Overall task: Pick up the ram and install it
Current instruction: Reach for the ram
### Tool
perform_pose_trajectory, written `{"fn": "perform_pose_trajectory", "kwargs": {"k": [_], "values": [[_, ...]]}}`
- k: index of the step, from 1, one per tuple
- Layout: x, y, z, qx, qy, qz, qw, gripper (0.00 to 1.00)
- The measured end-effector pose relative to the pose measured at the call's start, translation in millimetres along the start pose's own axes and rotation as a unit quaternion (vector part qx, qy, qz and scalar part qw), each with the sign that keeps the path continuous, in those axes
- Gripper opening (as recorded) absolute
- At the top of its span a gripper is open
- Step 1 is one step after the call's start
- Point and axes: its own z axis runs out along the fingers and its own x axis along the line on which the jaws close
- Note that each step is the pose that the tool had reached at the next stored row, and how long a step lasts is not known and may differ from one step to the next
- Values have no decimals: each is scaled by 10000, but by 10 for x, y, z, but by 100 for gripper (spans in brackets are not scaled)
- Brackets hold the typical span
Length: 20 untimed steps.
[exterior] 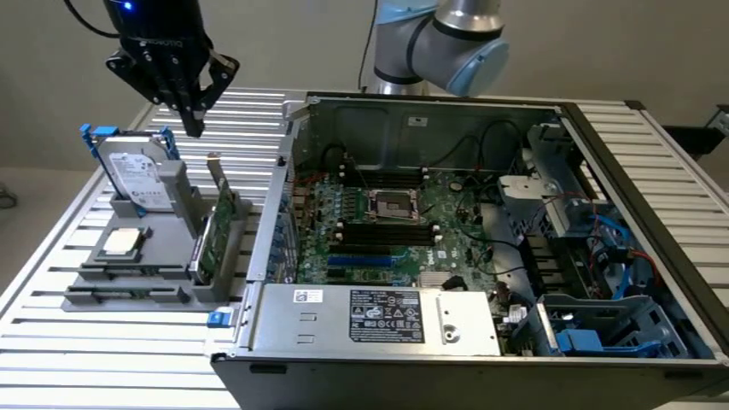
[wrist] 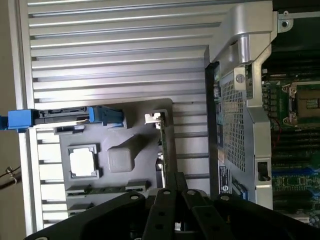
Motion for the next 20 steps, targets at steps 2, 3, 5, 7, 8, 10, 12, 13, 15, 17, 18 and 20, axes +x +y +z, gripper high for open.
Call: {"fn": "perform_pose_trajectory", "kwargs": {"k": [2,3,5,7,8,10,12,13,15,17,18,20], "values": [[76,-38,23,0,0,0,10000,11],[113,-58,34,0,0,0,10000,11],[180,-100,57,0,0,0,10000,11],[228,-149,77,0,-1,-1,10000,11],[247,-174,88,-1,-6,-1,10000,11],[280,-226,107,-3,-17,-1,10000,11],[299,-285,124,-7,-25,-3,10000,11],[307,-313,131,-9,-29,-5,10000,11],[318,-370,144,-12,-30,-12,10000,11],[328,-426,154,-15,-30,-20,10000,11],[335,-451,159,-16,-29,-24,10000,11],[354,-499,168,-17,-29,-32,10000,11]]}}
